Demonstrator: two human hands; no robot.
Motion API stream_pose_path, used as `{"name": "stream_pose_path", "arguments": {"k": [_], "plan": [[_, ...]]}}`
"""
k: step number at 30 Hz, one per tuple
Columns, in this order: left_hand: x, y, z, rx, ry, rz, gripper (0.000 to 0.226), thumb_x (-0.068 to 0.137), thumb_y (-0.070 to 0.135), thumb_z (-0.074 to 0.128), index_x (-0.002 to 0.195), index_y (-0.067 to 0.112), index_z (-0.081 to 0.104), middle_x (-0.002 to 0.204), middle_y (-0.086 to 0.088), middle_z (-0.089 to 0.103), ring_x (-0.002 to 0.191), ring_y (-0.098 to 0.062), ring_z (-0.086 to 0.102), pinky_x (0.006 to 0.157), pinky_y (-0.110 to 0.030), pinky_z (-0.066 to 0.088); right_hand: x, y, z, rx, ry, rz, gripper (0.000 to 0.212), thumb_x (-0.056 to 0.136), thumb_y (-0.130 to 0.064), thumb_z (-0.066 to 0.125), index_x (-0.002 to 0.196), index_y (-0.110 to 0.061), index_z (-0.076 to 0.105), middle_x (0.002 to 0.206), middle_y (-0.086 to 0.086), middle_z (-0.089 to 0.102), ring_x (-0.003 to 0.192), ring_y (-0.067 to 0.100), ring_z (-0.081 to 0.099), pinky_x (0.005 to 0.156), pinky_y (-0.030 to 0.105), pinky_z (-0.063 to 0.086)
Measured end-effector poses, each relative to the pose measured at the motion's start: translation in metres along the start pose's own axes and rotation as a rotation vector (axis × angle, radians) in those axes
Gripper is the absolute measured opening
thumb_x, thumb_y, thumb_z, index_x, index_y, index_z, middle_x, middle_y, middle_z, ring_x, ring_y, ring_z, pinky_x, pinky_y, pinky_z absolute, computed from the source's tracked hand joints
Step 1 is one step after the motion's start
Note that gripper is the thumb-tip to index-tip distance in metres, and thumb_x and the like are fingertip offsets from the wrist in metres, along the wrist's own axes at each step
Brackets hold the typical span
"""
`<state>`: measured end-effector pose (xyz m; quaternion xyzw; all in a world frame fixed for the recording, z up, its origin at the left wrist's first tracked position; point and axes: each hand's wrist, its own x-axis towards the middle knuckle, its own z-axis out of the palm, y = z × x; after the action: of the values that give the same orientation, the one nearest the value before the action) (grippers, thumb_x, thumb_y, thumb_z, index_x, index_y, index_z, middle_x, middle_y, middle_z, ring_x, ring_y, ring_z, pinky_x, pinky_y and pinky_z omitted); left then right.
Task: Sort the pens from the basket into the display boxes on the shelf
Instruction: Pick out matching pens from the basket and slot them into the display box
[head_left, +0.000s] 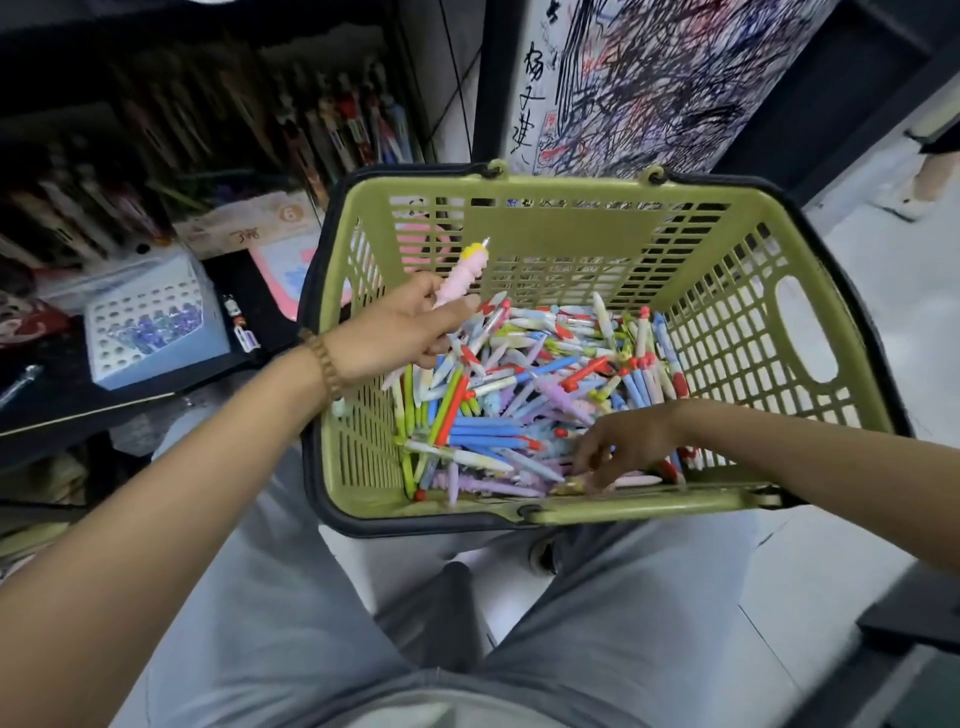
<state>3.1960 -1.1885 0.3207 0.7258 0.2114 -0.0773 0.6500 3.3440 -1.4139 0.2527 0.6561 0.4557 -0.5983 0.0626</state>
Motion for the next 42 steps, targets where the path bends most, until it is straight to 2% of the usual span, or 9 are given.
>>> {"name": "stream_pose_path", "arguments": {"k": [5, 8, 12, 17, 20, 23, 28, 37, 42], "plan": [[-0.001, 0.003, 0.002, -0.023, -0.008, 0.046, 0.021, 0.1, 0.03, 0.036, 0.085, 0.021, 0.047, 0.065, 0.006, 0.04, 0.045, -0.001, 0.04, 0.044, -0.013, 0.039, -0.024, -0.015, -0.032, 0.45, 0.31, -0.19, 0.031, 0.091, -0.045, 0.047, 0.107, -0.026, 0.066, 0.097, -0.013, 0.069, 0.094, 0.006, 0.063, 0.08, 0.019, 0.05], [-0.001, 0.006, 0.007, -0.017, -0.022, 0.028, 0.027, 0.101, 0.033, 0.032, 0.092, 0.014, 0.049, 0.092, -0.002, 0.063, 0.068, -0.006, 0.067, 0.064, -0.019, 0.057, -0.035, -0.037, -0.054, 0.802, 0.525, -0.41, 0.033, 0.088, -0.042, 0.05, 0.105, -0.021, 0.068, 0.093, -0.006, 0.07, 0.091, 0.012, 0.065, 0.078, 0.021, 0.054], [0.0, 0.013, 0.014, -0.208, -0.102, -0.027, 0.027, 0.101, 0.034, 0.032, 0.098, 0.014, 0.051, 0.111, -0.012, 0.066, 0.087, -0.024, 0.07, 0.078, -0.035, 0.058, -0.027, -0.068, -0.065, 0.998, 0.603, -0.582, 0.021, 0.088, -0.026, 0.055, 0.103, -0.015, 0.064, 0.096, -0.001, 0.072, 0.087, 0.012, 0.068, 0.078, 0.021, 0.055], [0.001, 0.006, 0.013, -0.033, -0.12, 0.081, 0.022, 0.097, 0.016, 0.047, 0.118, 0.011, 0.044, 0.095, -0.005, 0.064, 0.07, -0.009, 0.071, 0.062, -0.021, 0.057, -0.026, -0.06, -0.054, 0.931, 0.581, -0.472, 0.024, 0.091, -0.025, 0.054, 0.108, -0.01, 0.063, 0.106, 0.008, 0.069, 0.1, 0.016, 0.066, 0.081, 0.019, 0.052], [0.001, 0.003, 0.006, -0.119, -0.079, 0.053, 0.036, 0.097, 0.013, 0.044, 0.13, 0.011, 0.03, 0.094, -0.005, 0.063, 0.071, -0.013, 0.071, 0.068, -0.026, 0.059, -0.024, -0.026, -0.036, 0.478, 0.296, -0.061, 0.023, 0.095, -0.032, 0.051, 0.108, -0.019, 0.066, 0.113, 0.004, 0.069, 0.102, 0.011, 0.066, 0.084, 0.023, 0.054], [0.002, 0.005, 0.004, -0.161, -0.07, 0.068, 0.026, 0.098, 0.011, 0.043, 0.123, 0.014, 0.037, 0.092, -0.002, 0.064, 0.074, -0.011, 0.07, 0.077, -0.03, 0.057, -0.004, 0.003, -0.013, 0.044, 0.098, 0.207, 0.03, 0.098, -0.028, 0.049, 0.122, -0.015, 0.061, 0.126, 0.005, 0.061, 0.112, 0.019, 0.058, 0.095, 0.03, 0.047], [0.002, 0.009, 0.003, -0.306, -0.01, 0.017, 0.024, 0.096, 0.007, 0.046, 0.12, 0.011, 0.045, 0.089, -0.001, 0.063, 0.074, -0.011, 0.069, 0.08, -0.03, 0.054, 0.008, 0.013, 0.0, -0.056, 0.171, 0.208, 0.034, 0.089, -0.026, 0.064, 0.122, -0.015, 0.061, 0.114, -0.002, 0.06, 0.104, 0.015, 0.055, 0.09, 0.025, 0.043], [0.004, 0.008, -0.001, -0.348, 0.026, 0.006, 0.004, 0.093, 0.014, 0.055, 0.096, 0.016, 0.055, 0.079, 0.002, 0.066, 0.063, -0.005, 0.067, 0.06, -0.018, 0.055, 0.011, 0.021, 0.011, 0.052, 0.276, 0.022, 0.019, 0.084, -0.014, 0.071, 0.078, -0.02, 0.054, 0.083, -0.001, 0.057, 0.079, 0.016, 0.054, 0.076, 0.027, 0.046], [0.004, 0.008, -0.003, -0.405, 0.067, 0.008, 0.005, 0.092, 0.01, 0.057, 0.093, 0.015, 0.057, 0.08, 0.001, 0.065, 0.062, -0.005, 0.067, 0.058, -0.017, 0.055, 0.001, 0.013, -0.005, 0.359, 0.332, -0.044, 0.019, 0.085, -0.022, 0.069, 0.102, -0.015, 0.067, 0.095, 0.001, 0.069, 0.086, 0.012, 0.063, 0.081, 0.028, 0.051]]}}
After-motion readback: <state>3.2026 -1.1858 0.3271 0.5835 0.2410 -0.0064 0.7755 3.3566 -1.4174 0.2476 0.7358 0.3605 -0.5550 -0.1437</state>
